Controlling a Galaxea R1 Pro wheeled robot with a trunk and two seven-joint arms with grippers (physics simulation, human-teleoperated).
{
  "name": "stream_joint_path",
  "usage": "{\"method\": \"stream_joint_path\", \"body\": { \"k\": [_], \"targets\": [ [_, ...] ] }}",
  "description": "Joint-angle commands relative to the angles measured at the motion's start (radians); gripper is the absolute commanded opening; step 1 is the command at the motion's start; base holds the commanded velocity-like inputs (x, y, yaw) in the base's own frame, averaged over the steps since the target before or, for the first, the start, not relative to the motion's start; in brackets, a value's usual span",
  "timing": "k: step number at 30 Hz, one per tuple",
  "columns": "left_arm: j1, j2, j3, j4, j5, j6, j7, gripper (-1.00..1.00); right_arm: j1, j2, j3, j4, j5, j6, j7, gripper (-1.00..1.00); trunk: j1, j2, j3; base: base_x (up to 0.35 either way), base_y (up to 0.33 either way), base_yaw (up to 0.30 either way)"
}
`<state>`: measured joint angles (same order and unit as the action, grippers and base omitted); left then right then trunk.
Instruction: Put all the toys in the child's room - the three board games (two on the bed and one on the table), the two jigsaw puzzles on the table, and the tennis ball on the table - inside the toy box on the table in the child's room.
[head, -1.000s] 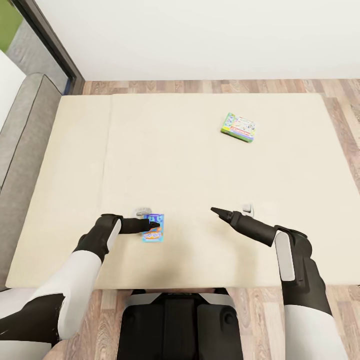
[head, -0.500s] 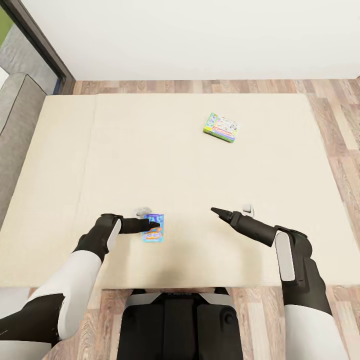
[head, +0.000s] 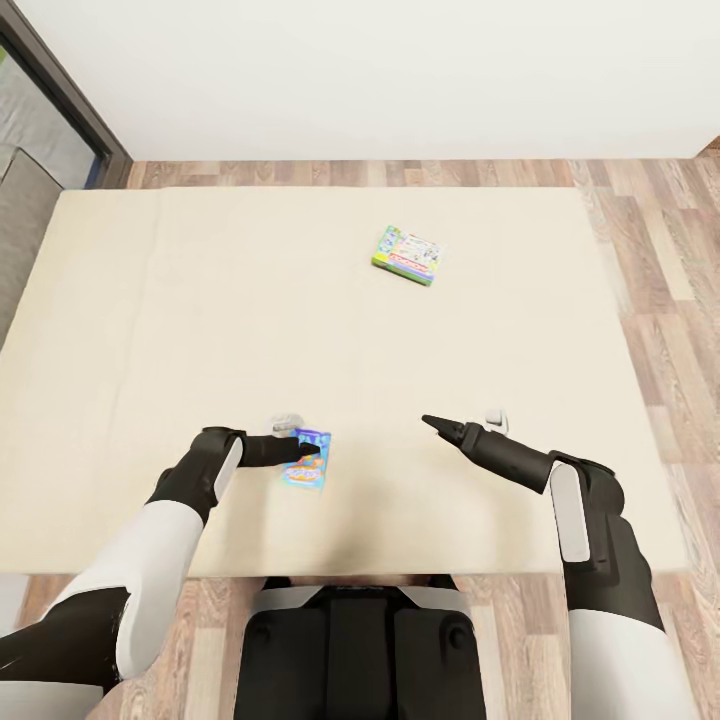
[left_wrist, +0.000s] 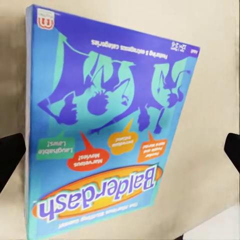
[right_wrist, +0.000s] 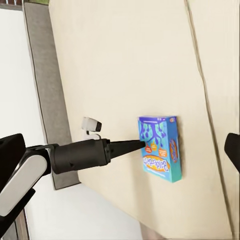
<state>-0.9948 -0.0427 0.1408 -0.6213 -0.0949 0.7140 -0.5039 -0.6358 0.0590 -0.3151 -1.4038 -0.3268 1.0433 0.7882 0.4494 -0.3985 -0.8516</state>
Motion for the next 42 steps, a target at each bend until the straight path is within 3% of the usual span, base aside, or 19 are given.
{"method": "stream_joint_path", "body": {
  "k": [1,26,42],
  "targets": [
    [0.0,-0.002,0.008,-0.001,-0.008,0.007,-0.008,1.0,-0.001,0.001,-0.002,0.0,0.006,0.004,0.008,1.0,0.001,-0.002,-0.001,0.0,-0.304,0.0],
    [0.0,-0.002,0.008,-0.003,-0.008,0.006,-0.009,1.0,-0.002,0.001,-0.004,0.002,0.006,0.004,0.008,1.0,0.001,-0.002,-0.001,0.0,-0.3,0.0],
    [0.0,-0.001,0.008,-0.003,-0.008,0.003,-0.009,1.0,-0.002,0.001,-0.004,0.002,0.006,0.004,0.008,1.0,0.001,-0.002,-0.001,0.0,-0.056,0.0]
  ]
}}
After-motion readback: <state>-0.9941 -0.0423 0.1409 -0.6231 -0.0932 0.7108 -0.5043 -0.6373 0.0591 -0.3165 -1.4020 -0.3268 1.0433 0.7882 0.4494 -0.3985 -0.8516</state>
